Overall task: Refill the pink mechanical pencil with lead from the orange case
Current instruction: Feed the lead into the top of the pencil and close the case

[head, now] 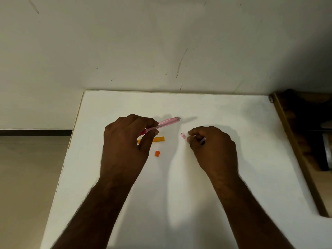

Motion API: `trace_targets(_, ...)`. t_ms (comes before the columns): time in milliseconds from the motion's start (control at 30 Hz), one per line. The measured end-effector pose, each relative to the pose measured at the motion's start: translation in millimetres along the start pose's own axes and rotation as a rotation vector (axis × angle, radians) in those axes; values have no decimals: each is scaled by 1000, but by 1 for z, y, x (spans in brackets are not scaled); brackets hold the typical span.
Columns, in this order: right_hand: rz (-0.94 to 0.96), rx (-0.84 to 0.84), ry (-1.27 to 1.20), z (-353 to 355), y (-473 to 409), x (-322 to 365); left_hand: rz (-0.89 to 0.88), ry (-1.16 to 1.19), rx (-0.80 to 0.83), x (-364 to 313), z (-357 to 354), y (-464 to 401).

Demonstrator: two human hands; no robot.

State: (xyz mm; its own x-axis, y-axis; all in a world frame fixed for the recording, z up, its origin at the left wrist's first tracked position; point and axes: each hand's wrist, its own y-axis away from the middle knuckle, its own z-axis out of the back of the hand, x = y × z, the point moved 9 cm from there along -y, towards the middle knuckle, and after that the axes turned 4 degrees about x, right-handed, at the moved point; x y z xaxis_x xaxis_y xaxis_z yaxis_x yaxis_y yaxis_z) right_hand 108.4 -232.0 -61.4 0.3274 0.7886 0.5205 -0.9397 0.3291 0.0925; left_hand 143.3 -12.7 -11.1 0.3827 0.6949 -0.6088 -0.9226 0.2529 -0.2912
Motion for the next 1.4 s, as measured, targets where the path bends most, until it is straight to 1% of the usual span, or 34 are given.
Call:
trace_targets(133, 22, -12, 75, -3, 1, 3, 8, 2, 2, 0, 0, 0)
trace_targets(233, -35, 0, -14, -5, -2, -4, -1, 8, 7, -2, 0, -1)
trace_targets(300, -101, -11, -224, -2, -4, -11, -5, 18, 14, -3, -1, -1)
trace_targets(400, -197, 44, -847, -3, -7, -12, 10, 18, 21, -2, -2, -1)
trace_targets(433, -206, 75, -1013, -4, -7, -8, 14, 22, 20, -2, -2, -1)
trace_targets(500, -205, 114, -1151, -4, -6, -2, 11, 29, 19, -5, -3, -2)
trace_targets(633, -210, 150, -1172, -8, -3, 4, -11, 31, 27, -10, -4, -2)
trace_targets(767, -188, 147, -1178, -6, -4, 5, -30, 27, 23, -11, -3, -2)
trace_targets(933, -166, 145, -1147, -6, -3, 6, -21, 38, 27, -10, -4, -1)
trace_targets(1133, -166, 186, -1187, -10, -4, 6, -30, 56, 37, -9, -5, -1)
trace_targets(1400, -76, 149, -1072, -6, -5, 8, -31, 68, 47, -7, -8, 0)
